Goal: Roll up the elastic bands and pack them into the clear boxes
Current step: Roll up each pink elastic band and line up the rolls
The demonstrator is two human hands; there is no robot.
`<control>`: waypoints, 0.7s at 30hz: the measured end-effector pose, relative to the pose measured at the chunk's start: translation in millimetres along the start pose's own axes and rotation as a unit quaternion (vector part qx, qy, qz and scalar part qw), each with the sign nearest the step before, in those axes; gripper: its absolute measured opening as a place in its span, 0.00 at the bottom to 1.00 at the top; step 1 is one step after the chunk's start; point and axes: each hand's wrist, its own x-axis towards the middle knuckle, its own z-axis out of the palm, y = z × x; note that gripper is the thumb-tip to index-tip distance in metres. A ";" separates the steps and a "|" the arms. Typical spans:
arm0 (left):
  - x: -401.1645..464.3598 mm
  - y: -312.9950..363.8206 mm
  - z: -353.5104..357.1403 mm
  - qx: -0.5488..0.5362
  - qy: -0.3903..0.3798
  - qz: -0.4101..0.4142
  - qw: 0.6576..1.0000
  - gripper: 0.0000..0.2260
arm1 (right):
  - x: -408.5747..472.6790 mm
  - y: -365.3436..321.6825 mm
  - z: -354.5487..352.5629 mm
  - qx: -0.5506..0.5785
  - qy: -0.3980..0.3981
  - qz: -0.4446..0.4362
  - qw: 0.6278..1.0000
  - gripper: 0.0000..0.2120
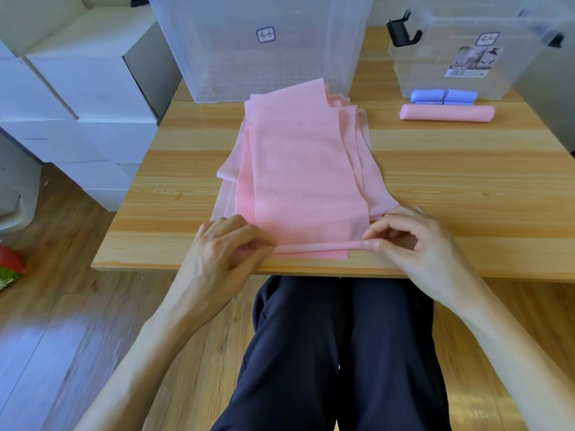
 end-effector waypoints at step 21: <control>0.6 2.3 -1.5 0.028 0.005 -0.032 0.999 0.12 | 0.9 -3.5 1.1 -0.018 0.000 0.001 1.000 0.06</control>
